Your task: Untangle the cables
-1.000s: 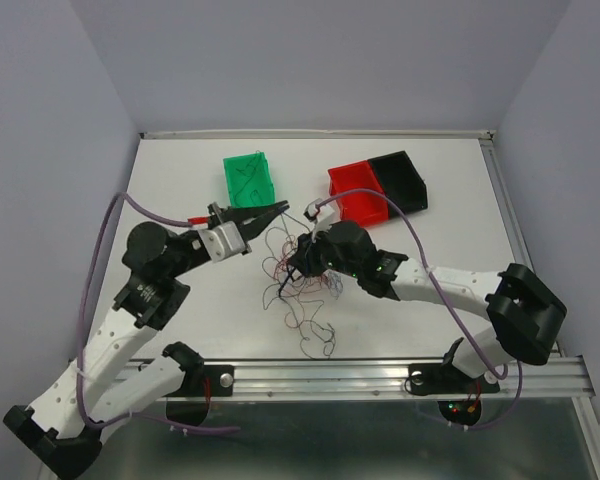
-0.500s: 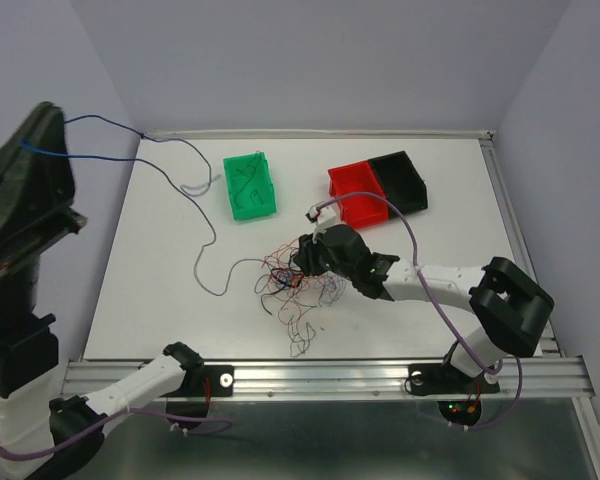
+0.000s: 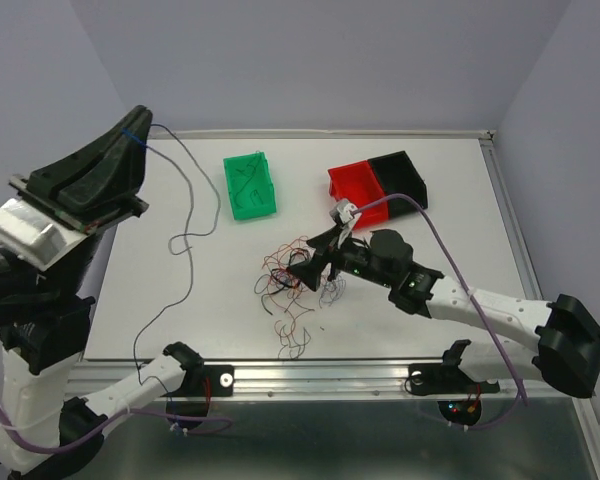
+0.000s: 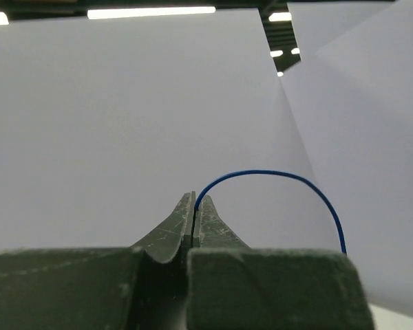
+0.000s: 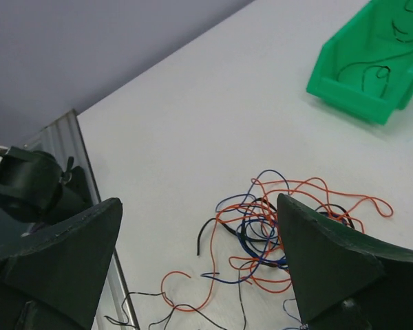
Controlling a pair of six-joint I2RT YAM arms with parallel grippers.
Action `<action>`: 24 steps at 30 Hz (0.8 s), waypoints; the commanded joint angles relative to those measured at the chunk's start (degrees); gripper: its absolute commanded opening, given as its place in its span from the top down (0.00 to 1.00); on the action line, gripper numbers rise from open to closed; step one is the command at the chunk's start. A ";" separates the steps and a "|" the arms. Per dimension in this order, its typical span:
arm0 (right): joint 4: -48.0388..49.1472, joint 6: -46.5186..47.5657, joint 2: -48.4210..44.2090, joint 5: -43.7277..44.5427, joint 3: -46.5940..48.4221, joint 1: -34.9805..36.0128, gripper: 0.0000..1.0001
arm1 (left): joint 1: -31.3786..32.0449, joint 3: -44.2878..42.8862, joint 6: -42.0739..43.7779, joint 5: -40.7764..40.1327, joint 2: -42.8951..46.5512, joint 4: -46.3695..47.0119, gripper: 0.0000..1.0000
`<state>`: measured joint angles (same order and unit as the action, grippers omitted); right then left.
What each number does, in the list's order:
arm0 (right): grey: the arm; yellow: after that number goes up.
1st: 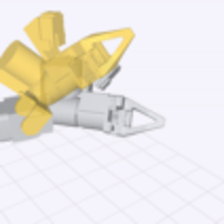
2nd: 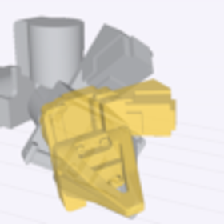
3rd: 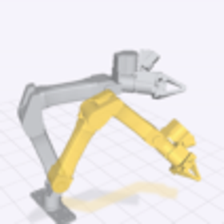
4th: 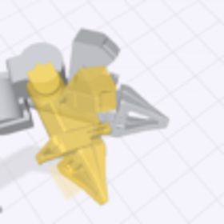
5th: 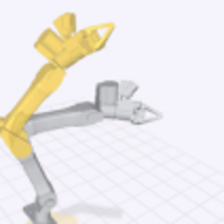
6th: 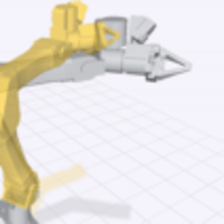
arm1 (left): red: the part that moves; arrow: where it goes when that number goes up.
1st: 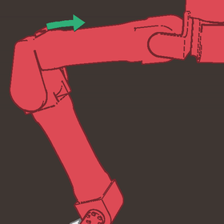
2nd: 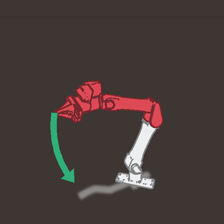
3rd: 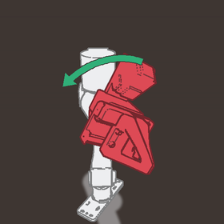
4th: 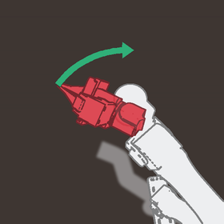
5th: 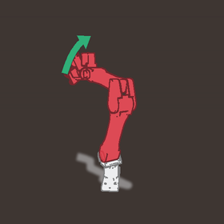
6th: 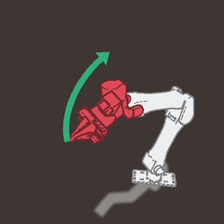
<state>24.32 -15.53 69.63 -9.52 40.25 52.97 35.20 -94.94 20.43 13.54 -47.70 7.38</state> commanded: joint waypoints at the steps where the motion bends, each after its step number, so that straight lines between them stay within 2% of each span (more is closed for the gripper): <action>1: 8.28 0.94 -1.59 -10.94 -2.72 0.20 0.02 | 0.22 5.61 -0.30 1.66 0.24 1.93 1.00; 6: 11.19 0.41 -5.19 -14.21 -4.82 0.29 0.00 | 0.13 18.00 -0.21 4.90 2.35 5.80 1.00; 9: 11.10 1.11 -8.88 -12.72 -5.97 0.20 0.00 | 0.22 20.92 -0.74 8.24 1.92 6.51 1.00; 12: 10.93 1.99 -14.68 -6.76 -8.34 0.29 0.00 | 0.13 24.17 -0.83 12.02 1.39 7.56 1.00; 16: 9.79 3.31 -20.22 2.99 -10.36 0.29 0.00 | 0.22 28.57 -0.65 13.09 -0.19 8.97 1.00; 20: 9.26 4.63 -20.32 4.41 -10.19 0.29 0.00 | 0.22 31.12 -1.52 13.79 -1.78 9.23 1.00; 24: 9.08 6.39 -18.65 11.95 -9.58 0.29 0.00 | 0.31 34.19 -4.68 18.61 -1.78 10.81 1.00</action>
<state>31.66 -12.12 49.95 -6.26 31.03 52.97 35.27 -62.50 19.11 26.94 -50.61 12.38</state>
